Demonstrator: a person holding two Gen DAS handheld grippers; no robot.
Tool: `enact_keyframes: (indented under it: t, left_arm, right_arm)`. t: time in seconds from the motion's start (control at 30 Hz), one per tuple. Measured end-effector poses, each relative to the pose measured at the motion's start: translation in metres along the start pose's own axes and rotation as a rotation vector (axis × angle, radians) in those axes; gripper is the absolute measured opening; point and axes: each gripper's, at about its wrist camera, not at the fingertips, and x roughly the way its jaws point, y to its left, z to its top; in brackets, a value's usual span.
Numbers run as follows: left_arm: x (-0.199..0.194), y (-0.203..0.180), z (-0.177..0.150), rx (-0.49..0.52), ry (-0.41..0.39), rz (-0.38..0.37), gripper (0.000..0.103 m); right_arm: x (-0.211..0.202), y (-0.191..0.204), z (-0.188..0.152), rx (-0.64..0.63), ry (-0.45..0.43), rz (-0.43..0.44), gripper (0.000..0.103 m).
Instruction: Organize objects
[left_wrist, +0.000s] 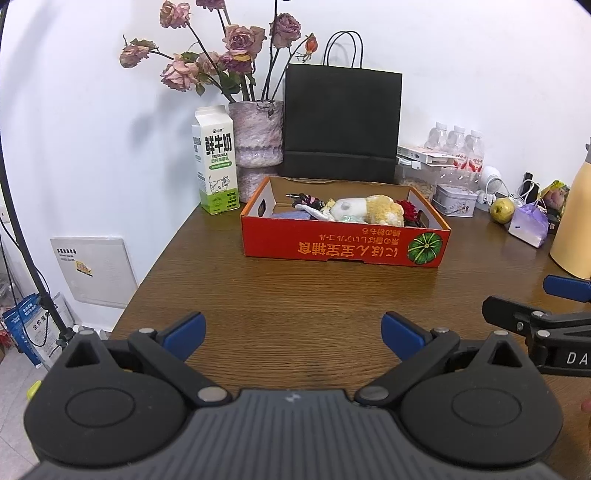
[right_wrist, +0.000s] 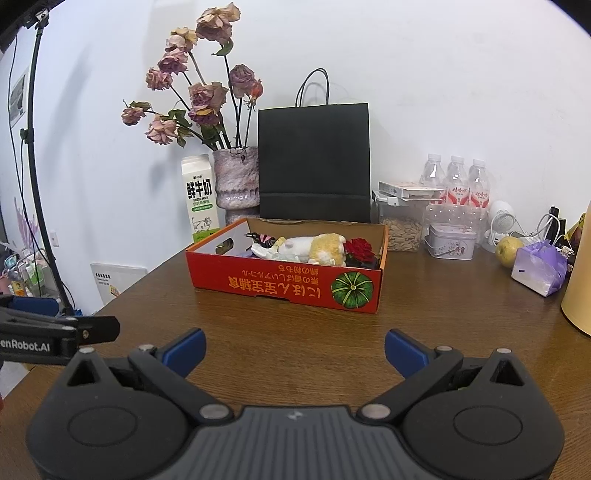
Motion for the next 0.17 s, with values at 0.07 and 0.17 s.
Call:
enact_keyframes:
  t: [0.07,0.17]
  left_arm:
    - [0.0006,-0.0006,-0.0007,0.002,0.004,-0.004,0.103]
    - [0.0004,-0.0010,-0.0021,0.000,0.005,0.015,0.103]
  right_arm:
    - [0.0001,-0.0001,0.0000,0.000,-0.001,0.000,0.103]
    - [0.0001,0.0001,0.0001,0.000,0.000,0.000,0.103]
